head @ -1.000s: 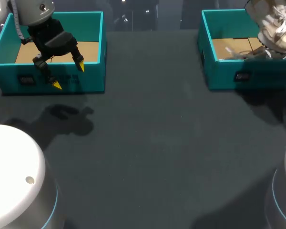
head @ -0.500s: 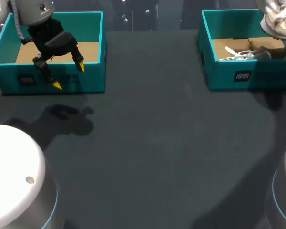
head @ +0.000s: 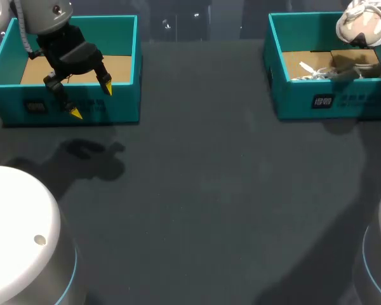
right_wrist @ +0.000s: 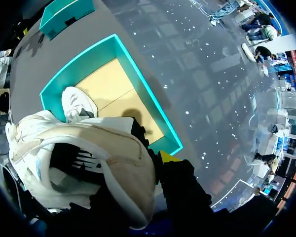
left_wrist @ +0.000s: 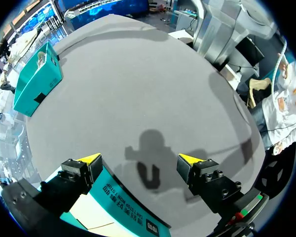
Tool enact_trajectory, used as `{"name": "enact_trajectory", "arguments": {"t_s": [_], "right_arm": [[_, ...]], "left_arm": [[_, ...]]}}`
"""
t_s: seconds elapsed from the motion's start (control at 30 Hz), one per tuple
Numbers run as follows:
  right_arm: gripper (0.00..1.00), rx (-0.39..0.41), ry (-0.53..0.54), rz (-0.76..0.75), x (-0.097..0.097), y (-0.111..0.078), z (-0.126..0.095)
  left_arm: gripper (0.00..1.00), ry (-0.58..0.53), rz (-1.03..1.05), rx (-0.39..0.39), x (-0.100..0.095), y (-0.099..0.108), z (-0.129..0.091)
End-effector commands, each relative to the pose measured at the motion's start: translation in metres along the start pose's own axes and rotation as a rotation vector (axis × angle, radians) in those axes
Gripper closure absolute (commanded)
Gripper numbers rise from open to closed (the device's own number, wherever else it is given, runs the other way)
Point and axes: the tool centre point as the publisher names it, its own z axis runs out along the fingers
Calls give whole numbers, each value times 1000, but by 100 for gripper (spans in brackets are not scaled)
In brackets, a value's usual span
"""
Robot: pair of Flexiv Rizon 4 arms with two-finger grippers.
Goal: Take the shoe out of the shoebox, open the shoe tongue, remove and reinsert the insole, then place the shoe into the shoebox
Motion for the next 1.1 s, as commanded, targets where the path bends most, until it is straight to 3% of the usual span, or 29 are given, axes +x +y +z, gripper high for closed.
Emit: {"name": "enact_trajectory", "arguments": {"t_s": [0.03, 0.4, 0.47, 0.53, 0.7, 0.83, 0.9, 1.1], "right_arm": [[100, 5, -36, 138, 10, -3, -3], [100, 5, -36, 138, 10, -3, -3], [100, -35, 11, 298, 5, -14, 2], [100, 9, 7, 446, 2, -23, 7], [100, -21, 26, 692, 8, -42, 15], [100, -8, 9, 806, 15, -47, 19], [100, 69, -23, 899, 19, -49, 20], [100, 69, -23, 899, 19, -49, 20]], "left_arm": [[0, -1, 1, -3, 1, 0, 0], [0, -1, 1, -3, 1, 0, 0], [0, -1, 1, -3, 1, 0, 0], [0, -1, 1, -3, 1, 0, 0], [0, -1, 1, -3, 1, 0, 0], [0, -1, 1, -3, 1, 0, 0], [0, -1, 1, -3, 1, 0, 0], [0, -1, 1, -3, 1, 0, 0]]}}
